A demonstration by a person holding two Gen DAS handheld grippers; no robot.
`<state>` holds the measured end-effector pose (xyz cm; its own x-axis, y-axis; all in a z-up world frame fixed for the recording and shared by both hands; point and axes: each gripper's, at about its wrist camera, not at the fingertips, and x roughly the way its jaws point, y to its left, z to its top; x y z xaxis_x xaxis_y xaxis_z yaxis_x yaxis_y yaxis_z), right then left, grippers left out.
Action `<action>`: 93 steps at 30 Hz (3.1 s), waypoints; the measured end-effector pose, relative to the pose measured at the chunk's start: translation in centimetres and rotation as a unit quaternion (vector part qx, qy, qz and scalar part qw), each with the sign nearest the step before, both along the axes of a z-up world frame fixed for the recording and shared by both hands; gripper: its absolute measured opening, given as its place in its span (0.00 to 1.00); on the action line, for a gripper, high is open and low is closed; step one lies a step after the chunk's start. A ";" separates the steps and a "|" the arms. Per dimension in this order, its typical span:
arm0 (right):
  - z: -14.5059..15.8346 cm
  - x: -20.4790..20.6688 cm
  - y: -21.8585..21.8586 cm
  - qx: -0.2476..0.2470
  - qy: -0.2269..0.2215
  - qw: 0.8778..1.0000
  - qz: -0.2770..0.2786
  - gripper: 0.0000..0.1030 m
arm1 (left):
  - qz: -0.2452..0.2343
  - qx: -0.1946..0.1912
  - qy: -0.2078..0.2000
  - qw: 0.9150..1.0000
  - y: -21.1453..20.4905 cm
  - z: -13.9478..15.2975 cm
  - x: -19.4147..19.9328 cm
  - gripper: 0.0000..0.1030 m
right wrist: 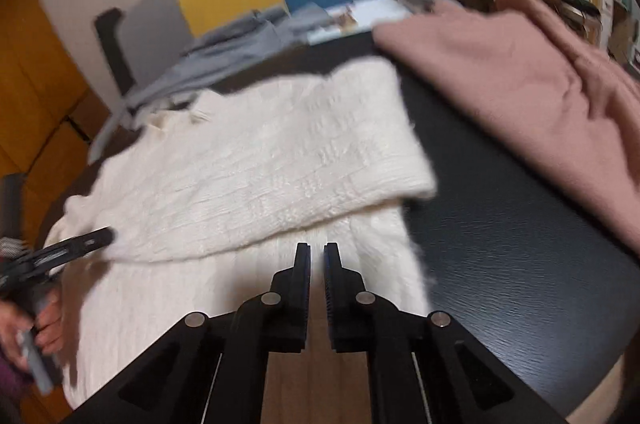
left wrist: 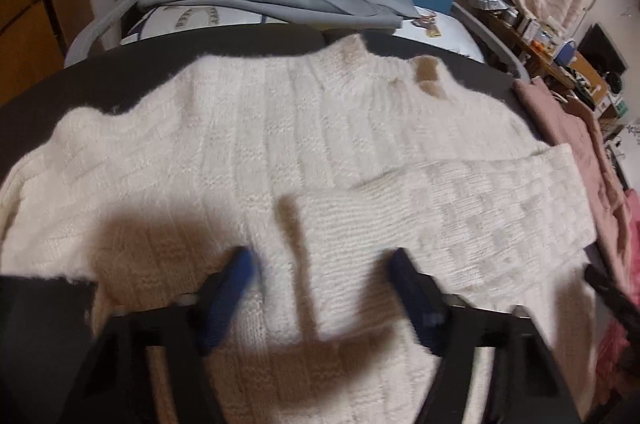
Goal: Fold clothes
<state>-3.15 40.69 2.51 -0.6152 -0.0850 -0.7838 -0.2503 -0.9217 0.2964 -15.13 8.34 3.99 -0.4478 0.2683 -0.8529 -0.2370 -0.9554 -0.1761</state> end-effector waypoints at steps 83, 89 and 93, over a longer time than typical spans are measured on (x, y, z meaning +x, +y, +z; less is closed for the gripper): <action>1.7 -12.3 -1.2 0.104 0.028 0.994 -0.029 0.21 | 0.040 0.016 0.096 0.994 -5.9 -1.7 0.5 0.62; 1.8 -16.5 -6.5 0.033 0.047 0.991 0.118 0.23 | 0.021 0.005 0.139 0.990 -4.2 2.8 -1.4 0.61; 1.1 -20.1 -8.4 0.052 0.031 0.984 0.168 0.23 | -0.003 -0.026 0.126 0.992 -1.3 3.4 -6.2 0.61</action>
